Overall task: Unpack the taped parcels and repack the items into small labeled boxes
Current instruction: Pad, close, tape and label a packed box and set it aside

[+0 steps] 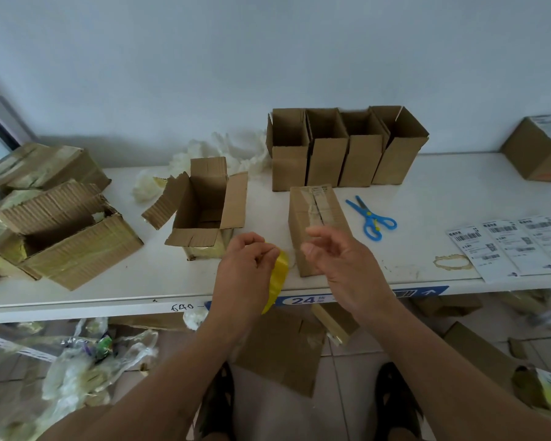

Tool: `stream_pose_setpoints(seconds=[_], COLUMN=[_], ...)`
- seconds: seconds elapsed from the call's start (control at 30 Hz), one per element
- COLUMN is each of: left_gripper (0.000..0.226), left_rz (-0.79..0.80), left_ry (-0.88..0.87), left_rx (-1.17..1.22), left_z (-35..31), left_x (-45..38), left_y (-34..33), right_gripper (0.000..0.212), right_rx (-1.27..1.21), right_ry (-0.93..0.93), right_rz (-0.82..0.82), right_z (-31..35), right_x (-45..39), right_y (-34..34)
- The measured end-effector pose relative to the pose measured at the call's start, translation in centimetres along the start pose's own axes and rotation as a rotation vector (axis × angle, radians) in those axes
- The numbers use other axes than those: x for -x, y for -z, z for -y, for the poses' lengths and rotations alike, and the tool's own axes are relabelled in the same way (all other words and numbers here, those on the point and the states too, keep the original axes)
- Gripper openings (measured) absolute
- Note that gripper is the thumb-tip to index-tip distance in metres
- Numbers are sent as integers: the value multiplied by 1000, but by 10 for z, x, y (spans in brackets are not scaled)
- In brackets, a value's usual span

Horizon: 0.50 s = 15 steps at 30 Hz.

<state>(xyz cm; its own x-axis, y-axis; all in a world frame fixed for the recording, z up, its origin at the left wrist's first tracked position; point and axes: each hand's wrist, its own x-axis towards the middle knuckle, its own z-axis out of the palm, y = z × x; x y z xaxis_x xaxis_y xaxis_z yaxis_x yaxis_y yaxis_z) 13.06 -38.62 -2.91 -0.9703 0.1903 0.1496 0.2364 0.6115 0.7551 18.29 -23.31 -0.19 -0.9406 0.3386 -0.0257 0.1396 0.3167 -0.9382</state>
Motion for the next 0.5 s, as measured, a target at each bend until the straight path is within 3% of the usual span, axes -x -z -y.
stream_pose_setpoints(seconds=[0.27, 0.33, 0.5], left_gripper=[25, 26, 39], left_rz=[72, 71, 122], left_ry=[-167, -135, 13], left_rx=[-454, -436, -379], left_z=[9, 9, 7], left_x=[-26, -35, -62], left_y=[-28, -38, -51], right_gripper=[26, 37, 76], right_rx=[384, 465, 508], right_ry=[132, 147, 28], right_rz=[-146, -146, 92], right_z=[-14, -18, -30], right_x=[-19, -27, -39], right_y=[23, 35, 57])
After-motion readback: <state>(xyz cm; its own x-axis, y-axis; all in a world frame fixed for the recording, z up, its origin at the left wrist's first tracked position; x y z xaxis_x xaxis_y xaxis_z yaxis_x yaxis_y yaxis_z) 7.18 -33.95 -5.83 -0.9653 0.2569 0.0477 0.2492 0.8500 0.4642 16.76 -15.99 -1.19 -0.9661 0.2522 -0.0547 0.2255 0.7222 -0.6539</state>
